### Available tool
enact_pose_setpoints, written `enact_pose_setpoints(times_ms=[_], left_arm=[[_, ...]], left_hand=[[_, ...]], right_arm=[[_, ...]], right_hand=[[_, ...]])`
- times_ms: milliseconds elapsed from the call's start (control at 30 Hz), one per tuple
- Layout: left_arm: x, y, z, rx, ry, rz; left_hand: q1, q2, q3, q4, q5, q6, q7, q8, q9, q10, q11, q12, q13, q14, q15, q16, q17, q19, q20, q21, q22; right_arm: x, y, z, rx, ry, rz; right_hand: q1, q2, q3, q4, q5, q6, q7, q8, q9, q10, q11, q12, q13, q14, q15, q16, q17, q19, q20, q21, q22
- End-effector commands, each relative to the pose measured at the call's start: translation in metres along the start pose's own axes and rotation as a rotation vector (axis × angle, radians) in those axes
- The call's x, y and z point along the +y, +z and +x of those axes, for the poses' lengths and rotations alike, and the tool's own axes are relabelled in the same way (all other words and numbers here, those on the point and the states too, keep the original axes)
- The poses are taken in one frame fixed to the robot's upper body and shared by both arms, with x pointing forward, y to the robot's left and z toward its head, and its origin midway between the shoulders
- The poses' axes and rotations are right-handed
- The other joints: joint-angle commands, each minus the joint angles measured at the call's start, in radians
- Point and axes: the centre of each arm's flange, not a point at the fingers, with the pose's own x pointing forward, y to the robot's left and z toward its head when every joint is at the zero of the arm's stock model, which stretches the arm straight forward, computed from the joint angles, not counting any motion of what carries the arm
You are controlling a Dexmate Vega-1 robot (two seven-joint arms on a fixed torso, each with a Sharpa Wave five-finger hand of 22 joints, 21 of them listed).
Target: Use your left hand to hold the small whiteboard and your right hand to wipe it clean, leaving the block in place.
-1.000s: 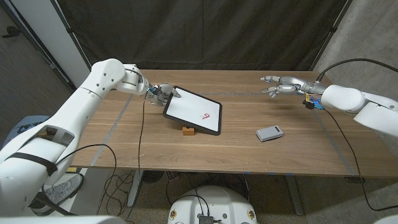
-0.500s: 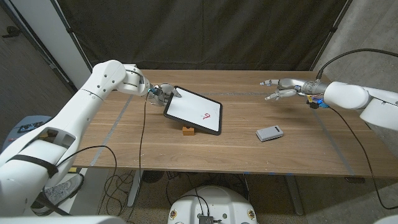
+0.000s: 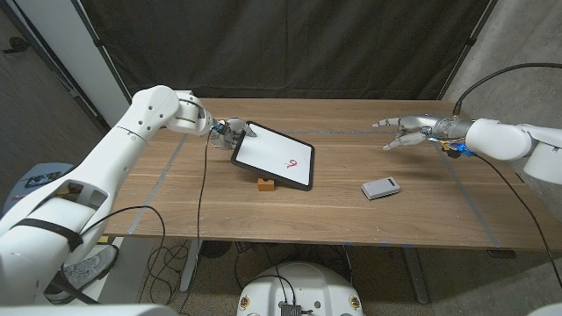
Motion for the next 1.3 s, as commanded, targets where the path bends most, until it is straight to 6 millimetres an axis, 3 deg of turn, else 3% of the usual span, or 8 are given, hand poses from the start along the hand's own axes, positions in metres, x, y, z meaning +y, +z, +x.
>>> enact_pose_setpoints(times_ms=[33,567,1300], left_arm=[[-0.004,0.004,0.003,0.000,-0.003,0.011],[-0.010,-0.001,0.001,-0.009,-0.001,0.009],[-0.013,-0.012,-0.001,-0.020,0.003,-0.022]], left_hand=[[0.004,0.000,-0.001,0.002,0.003,0.002,-0.008,-0.001,0.002,-0.004,-0.006,-0.003,0.004,0.003,-0.004,-0.003,0.001,-0.007,0.001,-0.003,0.001],[0.004,0.000,0.000,0.000,0.003,0.000,-0.011,-0.002,0.002,-0.005,-0.009,-0.003,0.004,0.002,-0.005,-0.003,0.001,-0.008,0.000,-0.004,0.001],[0.005,0.000,0.001,-0.001,0.004,0.000,-0.012,-0.001,0.002,-0.004,-0.006,-0.003,0.004,0.003,-0.006,-0.003,0.001,-0.012,0.000,-0.006,0.002]], right_arm=[[0.006,0.006,-0.014,0.005,0.035,-0.058],[0.014,0.020,-0.027,-0.014,0.071,-0.128],[0.027,0.040,-0.037,-0.010,0.111,-0.246]], right_hand=[[0.052,-0.018,-0.004,0.000,0.000,0.018,-0.004,0.007,0.005,0.017,0.001,0.007,0.006,0.020,-0.133,0.041,0.025,0.018,-0.002,0.032,0.030],[0.155,-0.058,-0.009,0.002,0.012,0.040,-0.004,0.007,0.006,0.041,-0.005,0.011,0.014,0.024,-0.149,0.096,0.039,0.016,-0.010,0.095,0.088],[0.205,-0.069,-0.020,0.011,0.014,0.059,-0.004,0.007,0.007,0.073,-0.020,0.018,0.021,0.040,-0.162,0.147,0.052,0.022,-0.016,0.141,0.119]])
